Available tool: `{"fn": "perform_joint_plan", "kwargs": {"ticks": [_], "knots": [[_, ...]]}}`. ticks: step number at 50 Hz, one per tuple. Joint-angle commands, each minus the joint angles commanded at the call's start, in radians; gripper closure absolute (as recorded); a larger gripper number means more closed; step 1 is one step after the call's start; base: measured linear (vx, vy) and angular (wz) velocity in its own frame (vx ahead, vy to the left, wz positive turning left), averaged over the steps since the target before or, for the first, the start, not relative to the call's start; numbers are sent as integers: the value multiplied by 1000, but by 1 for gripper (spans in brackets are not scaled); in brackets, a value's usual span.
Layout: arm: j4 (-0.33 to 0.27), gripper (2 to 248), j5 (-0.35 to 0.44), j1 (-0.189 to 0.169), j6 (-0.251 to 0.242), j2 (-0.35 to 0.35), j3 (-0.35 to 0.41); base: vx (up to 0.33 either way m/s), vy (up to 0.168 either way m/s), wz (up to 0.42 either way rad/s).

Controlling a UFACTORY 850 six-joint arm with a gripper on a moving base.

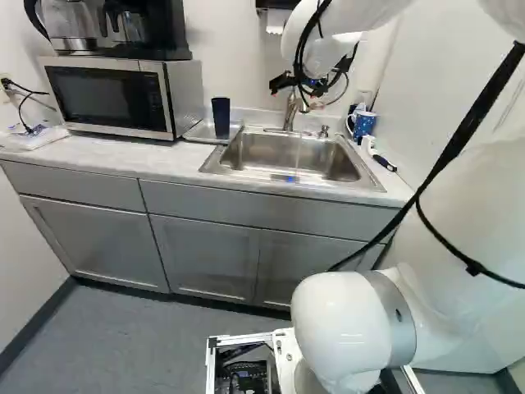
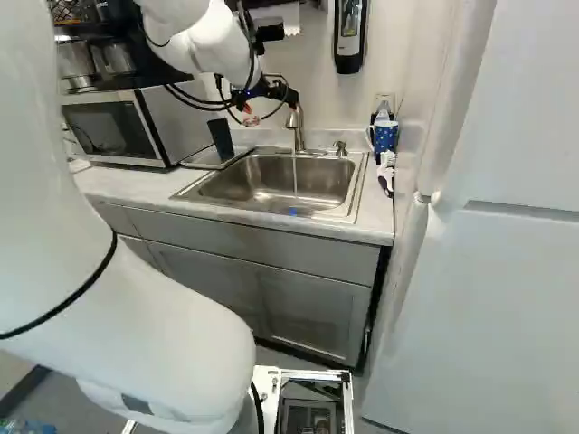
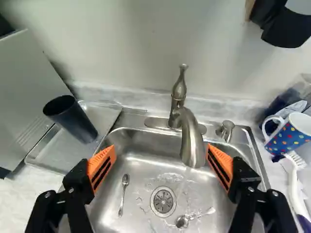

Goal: Rinse the cup and place it in the tray

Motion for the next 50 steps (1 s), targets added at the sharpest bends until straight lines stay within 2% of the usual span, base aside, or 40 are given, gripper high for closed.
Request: {"fn": "perform_joint_plan", "kwargs": {"ticks": [18, 40, 50], "knots": [[0, 3, -143, -2, 0, 72, 64, 0, 0, 0], [16, 3, -349, -3, 0, 95, 84, 0, 0, 0], [24, 3, -382, -3, 0, 95, 85, 0, 0, 0]]}}
